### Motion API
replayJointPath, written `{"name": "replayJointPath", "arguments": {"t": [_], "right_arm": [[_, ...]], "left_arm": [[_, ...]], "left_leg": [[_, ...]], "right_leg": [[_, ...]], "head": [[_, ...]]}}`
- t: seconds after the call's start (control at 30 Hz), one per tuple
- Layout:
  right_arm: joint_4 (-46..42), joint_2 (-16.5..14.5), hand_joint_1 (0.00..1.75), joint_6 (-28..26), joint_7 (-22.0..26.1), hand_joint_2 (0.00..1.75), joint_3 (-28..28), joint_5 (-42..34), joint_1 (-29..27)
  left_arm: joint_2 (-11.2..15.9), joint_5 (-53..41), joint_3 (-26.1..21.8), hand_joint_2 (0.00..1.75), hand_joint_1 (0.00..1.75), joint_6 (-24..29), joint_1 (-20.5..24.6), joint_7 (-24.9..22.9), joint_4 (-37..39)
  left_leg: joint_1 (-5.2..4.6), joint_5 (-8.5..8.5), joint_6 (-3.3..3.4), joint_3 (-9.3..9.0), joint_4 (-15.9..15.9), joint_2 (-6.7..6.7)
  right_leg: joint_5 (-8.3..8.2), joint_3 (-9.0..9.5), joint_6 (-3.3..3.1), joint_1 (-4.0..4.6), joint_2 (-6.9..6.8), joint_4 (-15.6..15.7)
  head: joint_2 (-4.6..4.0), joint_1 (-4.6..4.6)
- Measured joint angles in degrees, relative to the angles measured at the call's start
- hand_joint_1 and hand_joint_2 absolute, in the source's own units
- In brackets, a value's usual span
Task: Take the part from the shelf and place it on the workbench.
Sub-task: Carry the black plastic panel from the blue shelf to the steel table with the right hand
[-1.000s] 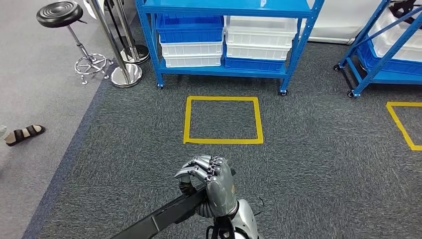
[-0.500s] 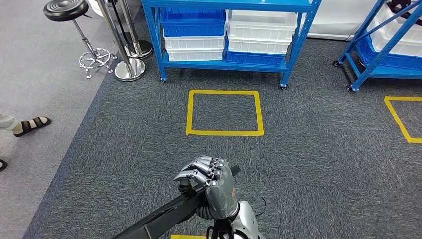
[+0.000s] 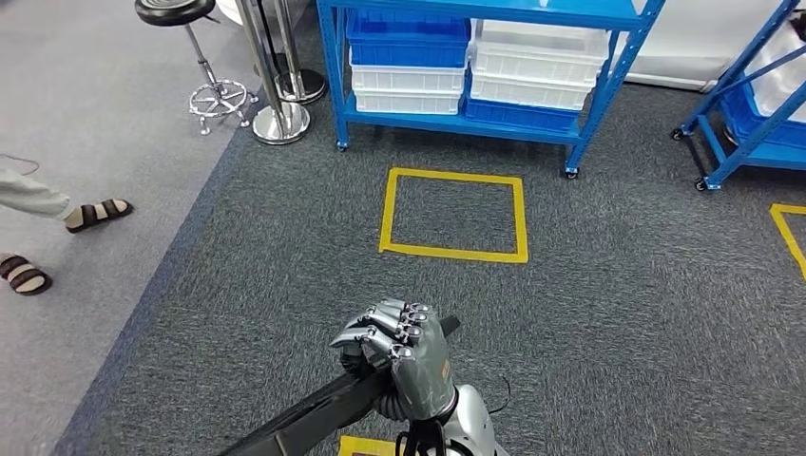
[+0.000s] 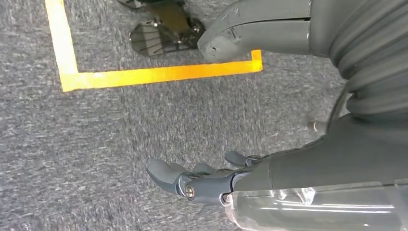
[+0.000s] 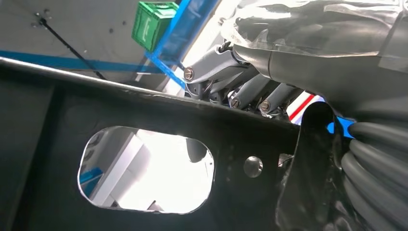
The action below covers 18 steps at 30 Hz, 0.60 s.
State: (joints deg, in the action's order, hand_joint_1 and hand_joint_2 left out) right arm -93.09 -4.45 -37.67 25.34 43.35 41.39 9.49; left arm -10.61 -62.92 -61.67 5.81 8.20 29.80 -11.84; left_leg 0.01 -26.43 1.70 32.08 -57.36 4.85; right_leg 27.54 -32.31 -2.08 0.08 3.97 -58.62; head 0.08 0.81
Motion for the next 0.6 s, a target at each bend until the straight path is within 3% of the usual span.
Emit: {"name": "replayJointPath", "arguments": {"t": [0.03, 0.1, 0.17, 0.23, 0.27, 0.3, 0.37, 0.43, 0.5, 0.57, 0.6], "right_arm": [[-0.07, 0.01, 1.75, -0.06, -0.01, 1.75, 0.07, 0.00, 0.02], [-0.17, -0.02, 1.75, -0.11, -0.02, 1.75, 0.21, 0.01, 0.09], [-0.21, -0.02, 1.75, -0.19, -0.04, 1.75, 0.31, 0.01, 0.11], [-0.21, 0.00, 1.75, -0.26, -0.05, 1.75, 0.36, 0.01, 0.08], [-0.21, 0.01, 1.75, -0.28, -0.05, 1.75, 0.37, 0.01, 0.06], [-0.21, 0.02, 1.75, -0.31, -0.06, 1.75, 0.38, 0.01, 0.06], [-0.21, 0.02, 1.75, -0.38, -0.08, 1.75, 0.40, 0.03, 0.06], [-0.21, 0.03, 1.75, -0.43, -0.10, 1.75, 0.41, 0.07, 0.08], [-0.21, 0.05, 1.75, -0.45, -0.13, 1.75, 0.43, 0.09, 0.11], [-0.24, 0.06, 1.75, -0.45, -0.15, 1.75, 0.46, 0.09, 0.14], [-0.28, 0.08, 1.75, -0.46, -0.15, 1.75, 0.48, 0.09, 0.16]], "left_arm": [[0.01, 0.00, 0.01, 1.75, 0.00, 0.05, 0.02, 0.01, 0.00], [0.05, -0.01, 0.01, 1.75, 0.00, 0.12, -0.07, 0.01, 0.00], [0.09, -0.05, 0.01, 1.75, 0.00, 0.15, -0.01, 0.01, -0.01], [0.09, -0.14, 0.01, 1.75, 0.00, 0.16, 0.07, 0.01, -0.01], [0.10, -0.20, 0.02, 1.75, 0.00, 0.16, 0.01, 0.01, -0.01], [0.14, -0.25, 0.02, 1.75, 0.00, 0.18, -0.07, 0.00, -0.01], [0.23, -0.34, 0.04, 1.75, 0.00, 0.22, -0.15, -0.01, -0.01], [0.26, -0.39, 0.08, 1.75, 0.00, 0.25, -0.01, -0.02, -0.01], [0.26, -0.42, 0.16, 1.75, 0.00, 0.25, -0.02, -0.03, -0.01], [0.27, -0.42, 0.25, 1.75, 0.00, 0.25, -0.21, -0.03, -0.01], [0.26, -0.42, 0.30, 1.75, 0.00, 0.25, -0.25, -0.03, -0.01]], "left_leg": [[0.11, 0.17, -0.36, 0.16, 0.09, 0.57], [0.02, -0.49, -0.98, 0.67, -0.74, -0.37], [0.11, -3.35, -1.71, 3.00, -5.44, -2.88], [0.62, -6.60, -2.54, 6.68, -12.82, -4.18], [0.92, -7.08, -2.91, 7.81, -15.09, -4.40], [1.18, -6.44, -3.23, 7.83, -15.20, -4.60], [1.57, -2.80, -3.64, 4.56, -9.04, -5.68], [1.35, -0.44, -3.33, 0.97, -2.21, -7.45], [0.96, -0.27, -2.44, 0.27, -0.32, -7.74], [0.99, 0.05, -1.49, 0.50, -0.14, -6.66], [1.06, 0.27, -1.02, 0.51, 0.04, -6.14]], "right_leg": [[-0.13, 0.07, 0.04, 0.01, -0.58, 0.29], [-0.51, 0.52, -0.06, -0.35, -1.86, 1.24], [-0.78, 0.87, -0.21, -0.63, -3.41, 1.95], [-0.73, 0.74, -0.28, -0.61, -4.92, 1.91], [-0.66, 0.64, -0.23, -0.64, -5.65, 1.82], [-0.58, 0.57, -0.11, -0.70, -6.31, 1.69], [-0.27, 0.56, 0.35, -0.89, -7.51, 1.28], [0.13, 0.54, 1.01, -0.75, -8.49, 0.78], [0.29, 0.53, 1.62, -0.46, -9.28, 0.54], [0.43, 0.63, 2.22, -0.55, -9.82, 0.46], [1.00, 0.49, 2.52, -0.70, -9.26, -0.09]], "head": [[0.00, 0.02], [0.01, 0.01], [0.01, -0.01], [0.01, -0.01], [0.01, -0.01], [0.01, -0.01], [0.00, -0.02], [0.00, -0.02], [0.00, -0.01], [-0.01, 0.01], [-0.01, 0.01]]}}
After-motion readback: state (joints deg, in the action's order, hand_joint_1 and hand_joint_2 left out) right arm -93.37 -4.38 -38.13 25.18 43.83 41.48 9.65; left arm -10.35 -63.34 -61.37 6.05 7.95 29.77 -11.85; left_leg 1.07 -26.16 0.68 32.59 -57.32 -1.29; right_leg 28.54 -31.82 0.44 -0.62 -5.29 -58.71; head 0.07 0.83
